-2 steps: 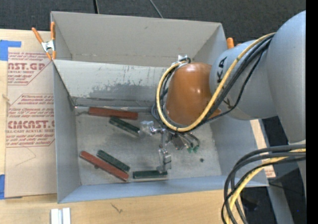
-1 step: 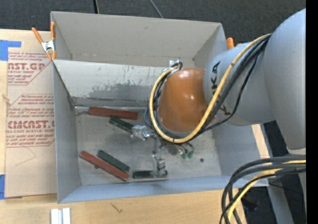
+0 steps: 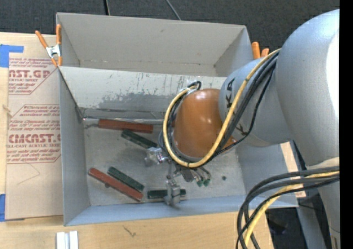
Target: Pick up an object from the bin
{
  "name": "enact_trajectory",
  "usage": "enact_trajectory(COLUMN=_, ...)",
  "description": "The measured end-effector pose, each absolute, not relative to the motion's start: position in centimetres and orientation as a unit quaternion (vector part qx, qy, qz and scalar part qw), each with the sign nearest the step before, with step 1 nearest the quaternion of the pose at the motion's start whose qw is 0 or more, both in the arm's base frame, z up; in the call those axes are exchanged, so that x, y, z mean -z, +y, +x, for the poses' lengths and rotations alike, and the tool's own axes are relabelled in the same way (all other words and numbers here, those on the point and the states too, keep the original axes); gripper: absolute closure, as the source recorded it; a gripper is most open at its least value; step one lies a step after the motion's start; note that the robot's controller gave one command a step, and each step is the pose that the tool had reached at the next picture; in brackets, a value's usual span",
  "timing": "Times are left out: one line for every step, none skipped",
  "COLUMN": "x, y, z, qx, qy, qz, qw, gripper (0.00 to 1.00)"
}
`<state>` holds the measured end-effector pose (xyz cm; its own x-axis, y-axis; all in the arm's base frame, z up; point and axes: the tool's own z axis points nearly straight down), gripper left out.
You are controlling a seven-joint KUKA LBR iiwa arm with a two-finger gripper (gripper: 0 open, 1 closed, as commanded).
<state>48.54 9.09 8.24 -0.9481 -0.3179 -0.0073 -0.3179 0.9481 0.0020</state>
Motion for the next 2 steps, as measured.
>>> enact_trajectory(x=-7.10, y=13.02, z=49.00, qx=-0.001, qy=0.995, qz=-0.098, qw=-0.002, gripper=1.00)
enact_trajectory(x=-7.03, y=13.01, z=49.11, qx=-0.001, qy=0.995, qz=-0.098, qw=0.002, gripper=0.00)
